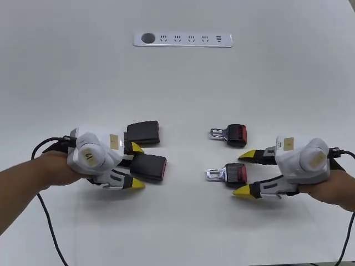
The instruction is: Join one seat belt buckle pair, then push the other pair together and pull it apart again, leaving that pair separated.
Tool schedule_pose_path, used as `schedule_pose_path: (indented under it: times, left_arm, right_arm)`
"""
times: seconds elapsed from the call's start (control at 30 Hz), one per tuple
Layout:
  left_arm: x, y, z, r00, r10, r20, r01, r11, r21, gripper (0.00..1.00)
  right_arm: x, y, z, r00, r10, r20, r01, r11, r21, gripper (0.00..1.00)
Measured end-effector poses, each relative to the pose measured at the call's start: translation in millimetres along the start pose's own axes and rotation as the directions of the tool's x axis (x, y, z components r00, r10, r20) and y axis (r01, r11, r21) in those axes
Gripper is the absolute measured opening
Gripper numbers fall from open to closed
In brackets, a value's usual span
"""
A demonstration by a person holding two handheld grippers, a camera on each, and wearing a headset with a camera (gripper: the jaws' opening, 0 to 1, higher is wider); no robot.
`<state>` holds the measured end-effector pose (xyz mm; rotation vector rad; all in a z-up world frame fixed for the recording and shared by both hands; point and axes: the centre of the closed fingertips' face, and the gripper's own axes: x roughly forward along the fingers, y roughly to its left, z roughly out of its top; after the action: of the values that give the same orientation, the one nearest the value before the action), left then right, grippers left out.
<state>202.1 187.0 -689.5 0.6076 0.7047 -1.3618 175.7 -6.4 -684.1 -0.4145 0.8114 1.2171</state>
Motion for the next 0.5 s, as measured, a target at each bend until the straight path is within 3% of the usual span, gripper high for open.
schedule_pose_path:
  times: [0.13,0.3,0.5]
  left_arm:
    - [-3.1,2.6,0.8,0.9998,0.016,-0.015,-0.016,1.000,-0.026,0.35]
    - [-4.8,-1.6,2.9,0.9996,0.024,-0.016,-0.024,1.000,-0.009,0.35]
    - [-7.5,-6.3,2.0,0.9997,0.015,-0.020,-0.015,1.000,0.002,0.34]
  right_arm:
    - [0.1,1.4,-1.0,0.9999,0.003,-0.010,-0.003,1.000,-0.013,0.47]
    - [-1.6,-2.5,-2.8,0.9994,-0.008,-0.033,0.007,1.000,-0.028,0.34]
    - [-2.6,-4.1,-1.9,0.9987,0.002,-0.050,-0.005,0.999,-0.048,0.33]
